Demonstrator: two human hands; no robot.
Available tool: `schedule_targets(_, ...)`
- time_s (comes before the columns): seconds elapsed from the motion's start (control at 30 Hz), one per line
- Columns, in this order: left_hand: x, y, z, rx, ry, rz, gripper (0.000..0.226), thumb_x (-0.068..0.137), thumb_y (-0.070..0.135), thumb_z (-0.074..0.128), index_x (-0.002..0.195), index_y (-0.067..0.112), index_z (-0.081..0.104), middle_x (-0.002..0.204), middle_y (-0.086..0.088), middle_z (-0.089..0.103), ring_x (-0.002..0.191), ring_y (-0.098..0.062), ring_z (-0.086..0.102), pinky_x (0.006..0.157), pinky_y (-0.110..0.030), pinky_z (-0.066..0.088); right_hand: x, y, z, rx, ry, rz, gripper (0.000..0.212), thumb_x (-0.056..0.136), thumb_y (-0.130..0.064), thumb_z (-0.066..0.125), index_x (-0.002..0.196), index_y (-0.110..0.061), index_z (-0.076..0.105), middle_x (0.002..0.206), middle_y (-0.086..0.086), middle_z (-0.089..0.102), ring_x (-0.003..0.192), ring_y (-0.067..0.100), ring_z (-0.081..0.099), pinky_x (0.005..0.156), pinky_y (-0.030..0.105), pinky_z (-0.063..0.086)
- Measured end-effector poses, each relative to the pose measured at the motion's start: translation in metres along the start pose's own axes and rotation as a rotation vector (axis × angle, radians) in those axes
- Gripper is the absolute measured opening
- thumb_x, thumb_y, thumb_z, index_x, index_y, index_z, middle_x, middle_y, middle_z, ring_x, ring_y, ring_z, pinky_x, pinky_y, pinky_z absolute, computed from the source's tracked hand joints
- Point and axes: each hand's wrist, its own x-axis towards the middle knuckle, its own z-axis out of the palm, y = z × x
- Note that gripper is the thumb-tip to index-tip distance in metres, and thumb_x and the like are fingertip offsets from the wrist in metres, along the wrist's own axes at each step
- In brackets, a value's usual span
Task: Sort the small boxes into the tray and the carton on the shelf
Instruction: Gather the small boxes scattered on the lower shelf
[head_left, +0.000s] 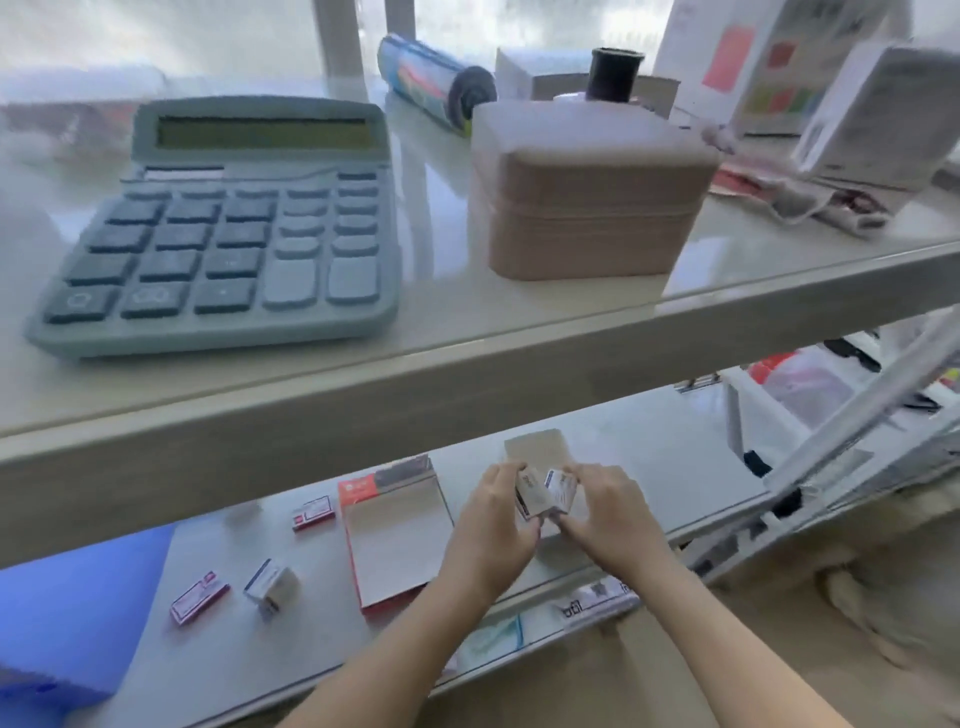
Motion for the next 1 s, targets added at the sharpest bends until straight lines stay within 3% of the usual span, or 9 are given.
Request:
schedule_targets(0.1, 0.007, -0.001, 0.016, 0.062, -0.019, 0.005, 0.052, 0.082, 0.023, 0.068, 0.129, 0.021, 0.046, 0.123, -0.001, 0.055, 0.112, -0.020, 0.053, 0.096, -0.034, 0.045, 0.002, 0.003, 0.000, 0.009, 0.007, -0.005, 0.052, 0.081, -0.037, 0.066, 0.128, -0.018, 0.056, 0.115, -0.001, 0.067, 0.105, 0.024, 0.055, 0.088, 0.039, 0.044)
schedule_targets(0.27, 0.007, -0.003, 0.017, 0.054, -0.037, 0.025, 0.070, 0.085, 0.025, 0.067, 0.145, 0.020, 0.029, 0.142, 0.001, 0.043, 0.128, -0.015, 0.042, 0.105, -0.026, 0.035, -0.002, 0.004, -0.009, 0.061, -0.024, -0.047, 0.061, 0.078, -0.039, 0.071, 0.133, -0.021, 0.051, 0.124, -0.004, 0.060, 0.113, 0.020, 0.051, 0.096, 0.038, 0.042)
schedule_targets(0.4, -0.011, -0.007, -0.008, 0.055, 0.034, 0.034, 0.065, 0.088, 0.027, 0.064, 0.144, 0.020, 0.031, 0.144, 0.004, 0.038, 0.132, -0.010, 0.037, 0.110, -0.026, 0.032, 0.001, -0.019, -0.024, 0.155, 0.056, -0.125, 0.052, 0.079, -0.024, 0.072, 0.128, -0.020, 0.055, 0.120, -0.005, 0.060, 0.113, 0.017, 0.051, 0.098, 0.035, 0.041)
schedule_targets(0.57, -0.055, -0.039, -0.079, 0.086, 0.400, -0.015, 0.044, 0.085, 0.000, 0.056, 0.126, 0.017, 0.052, 0.121, 0.002, 0.057, 0.117, -0.012, 0.050, 0.103, -0.022, 0.037, 0.022, -0.087, -0.017, 0.178, -0.001, -0.311, 0.040, 0.082, -0.016, 0.070, 0.121, -0.013, 0.061, 0.114, 0.000, 0.065, 0.109, 0.017, 0.055, 0.094, 0.018, 0.032)
schedule_targets(0.67, -0.087, -0.078, -0.130, 0.143, 0.671, -0.163, 0.041, 0.083, -0.010, 0.052, 0.117, 0.013, 0.057, 0.111, 0.000, 0.060, 0.107, -0.015, 0.054, 0.095, -0.029, 0.044, 0.035, -0.138, 0.012, 0.167, -0.123, -0.408, 0.043, 0.081, -0.013, 0.069, 0.123, -0.014, 0.061, 0.117, 0.003, 0.067, 0.112, 0.023, 0.055, 0.098, 0.024, 0.036)
schedule_targets(0.73, -0.107, -0.106, -0.156, 0.169, 0.738, -0.357, 0.043, 0.082, -0.009, 0.051, 0.118, 0.012, 0.057, 0.114, -0.001, 0.058, 0.108, -0.018, 0.052, 0.092, -0.031, 0.043, 0.042, -0.173, 0.035, 0.177, -0.227, -0.460, 0.048, 0.080, -0.015, 0.065, 0.127, -0.016, 0.058, 0.122, 0.004, 0.065, 0.115, 0.025, 0.055, 0.102, 0.034, 0.041)
schedule_targets(0.87, -0.137, -0.152, -0.174, 0.247, 0.559, -0.671, 0.047, 0.084, 0.004, 0.056, 0.130, 0.009, 0.050, 0.128, -0.010, 0.052, 0.118, -0.029, 0.046, 0.099, -0.042, 0.041, 0.065, -0.236, 0.080, 0.062, -0.394, -0.537, 0.046, 0.089, -0.032, 0.058, 0.132, -0.018, 0.050, 0.128, 0.007, 0.062, 0.116, 0.030, 0.056, 0.097, 0.042, 0.045)
schedule_targets(1.0, -0.151, -0.154, -0.167, 0.230, 0.411, -0.639, 0.060, 0.080, 0.002, 0.052, 0.138, 0.014, 0.041, 0.137, -0.005, 0.045, 0.123, -0.024, 0.041, 0.106, -0.038, 0.038, 0.089, -0.286, 0.117, -0.161, -0.441, -0.537, 0.047, 0.094, -0.041, 0.050, 0.130, -0.012, 0.049, 0.127, 0.014, 0.061, 0.111, 0.035, 0.057, 0.091, 0.041, 0.047)
